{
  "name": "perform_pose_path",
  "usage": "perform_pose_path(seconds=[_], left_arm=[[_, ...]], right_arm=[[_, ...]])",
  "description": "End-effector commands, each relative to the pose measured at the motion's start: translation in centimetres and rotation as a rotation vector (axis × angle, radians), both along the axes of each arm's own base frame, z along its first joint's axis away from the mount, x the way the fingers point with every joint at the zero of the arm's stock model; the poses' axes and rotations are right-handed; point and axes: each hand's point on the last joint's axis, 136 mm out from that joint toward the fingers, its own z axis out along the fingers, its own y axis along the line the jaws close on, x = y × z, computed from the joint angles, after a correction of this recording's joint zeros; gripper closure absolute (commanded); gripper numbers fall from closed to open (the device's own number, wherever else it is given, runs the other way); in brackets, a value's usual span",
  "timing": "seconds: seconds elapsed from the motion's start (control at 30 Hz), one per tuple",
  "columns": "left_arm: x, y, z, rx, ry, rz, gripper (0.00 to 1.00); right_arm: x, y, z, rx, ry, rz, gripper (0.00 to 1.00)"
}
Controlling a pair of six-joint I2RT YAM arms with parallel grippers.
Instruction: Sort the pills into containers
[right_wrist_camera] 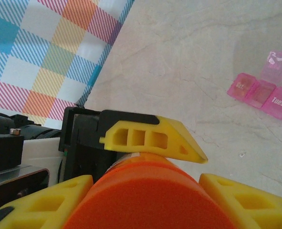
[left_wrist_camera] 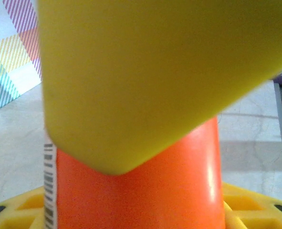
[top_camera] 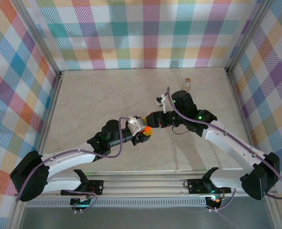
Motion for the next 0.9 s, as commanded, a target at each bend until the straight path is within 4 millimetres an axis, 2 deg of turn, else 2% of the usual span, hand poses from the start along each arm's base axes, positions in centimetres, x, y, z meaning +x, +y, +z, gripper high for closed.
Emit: perform_pose_path(seconds=[0.0,0.2,0.43,0.53,0.73,0.87], left_arm=[[-0.5,-0.9,1.8,-0.034,-0.044,-0.032,0.61],[-0.2,-0.2,1.3,-0.044,-0.043,0.01,0.72],[0.6,1.0,0.6,-0.074,-0.037,0.098,0.83],[0.9,1.2,0.7,-0.089,-0.027,0.118,0.84],[2.1,1.6,1.0,-0.117,-0.014,0.189,0.87],[2.0,1.2,0.8,-0.118,-0.008,0.174,0.87]], right_arm=[[0.1,0.4,1.6,0.022,-0.036,0.013,0.55],[0.9,-0.9,1.7,-0.027,-0.086,-0.07,0.45],[1.8,-3.0,5.5,0.047,-0.198,-0.225,0.39],[2.3,-3.5,6.3,0.069,-0.219,-0.274,0.38],[3.5,-3.2,4.8,0.05,-0.197,-0.313,0.36],[4.1,-2.4,3.9,0.05,-0.18,-0.311,0.35]])
